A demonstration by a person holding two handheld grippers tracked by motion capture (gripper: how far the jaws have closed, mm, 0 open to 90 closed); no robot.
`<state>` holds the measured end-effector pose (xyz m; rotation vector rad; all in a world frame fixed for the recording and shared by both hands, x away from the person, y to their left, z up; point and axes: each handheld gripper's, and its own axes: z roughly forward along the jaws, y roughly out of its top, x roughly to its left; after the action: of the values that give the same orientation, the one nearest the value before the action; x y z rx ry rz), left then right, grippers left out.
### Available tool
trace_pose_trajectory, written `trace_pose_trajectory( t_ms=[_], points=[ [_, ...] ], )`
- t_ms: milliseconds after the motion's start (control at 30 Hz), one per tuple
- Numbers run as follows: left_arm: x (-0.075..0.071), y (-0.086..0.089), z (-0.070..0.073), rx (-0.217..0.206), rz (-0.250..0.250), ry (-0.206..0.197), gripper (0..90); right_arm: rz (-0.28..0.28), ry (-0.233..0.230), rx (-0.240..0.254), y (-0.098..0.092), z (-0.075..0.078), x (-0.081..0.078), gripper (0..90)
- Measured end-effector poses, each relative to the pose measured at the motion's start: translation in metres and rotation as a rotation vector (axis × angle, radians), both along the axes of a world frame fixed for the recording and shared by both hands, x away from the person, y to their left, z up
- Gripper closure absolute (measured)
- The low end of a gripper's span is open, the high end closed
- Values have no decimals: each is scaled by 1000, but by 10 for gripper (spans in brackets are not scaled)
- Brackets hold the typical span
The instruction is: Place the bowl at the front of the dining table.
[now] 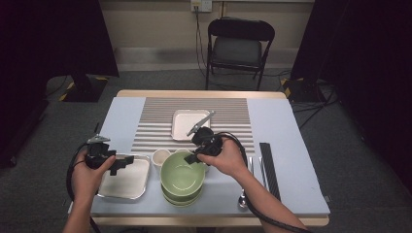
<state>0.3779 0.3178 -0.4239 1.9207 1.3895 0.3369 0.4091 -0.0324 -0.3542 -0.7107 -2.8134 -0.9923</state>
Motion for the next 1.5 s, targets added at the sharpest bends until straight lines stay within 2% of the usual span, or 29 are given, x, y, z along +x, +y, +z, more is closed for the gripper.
trace_pose_trajectory(
  t_ms=[133, 267, 600, 767, 1500],
  points=[
    [0, 0, 0, 6, -5, -3, 159, -11, 1, -3, -3, 3, 3, 837],
    [0, -1, 0, -17, 0, -5, 159, -17, 9, 7, -5, 6, 5, 837],
    [1, -2, -2, -30, -4, 4, 159, -35, 30, 24, -11, 13, 13, 837],
    [1, -3, -2, -41, -5, 1, 159, -43, 18, 16, -13, 15, 15, 837],
    [1, 0, -2, -37, -10, -1, 161, -68, 37, 34, -16, 23, 26, 837]
  ],
)
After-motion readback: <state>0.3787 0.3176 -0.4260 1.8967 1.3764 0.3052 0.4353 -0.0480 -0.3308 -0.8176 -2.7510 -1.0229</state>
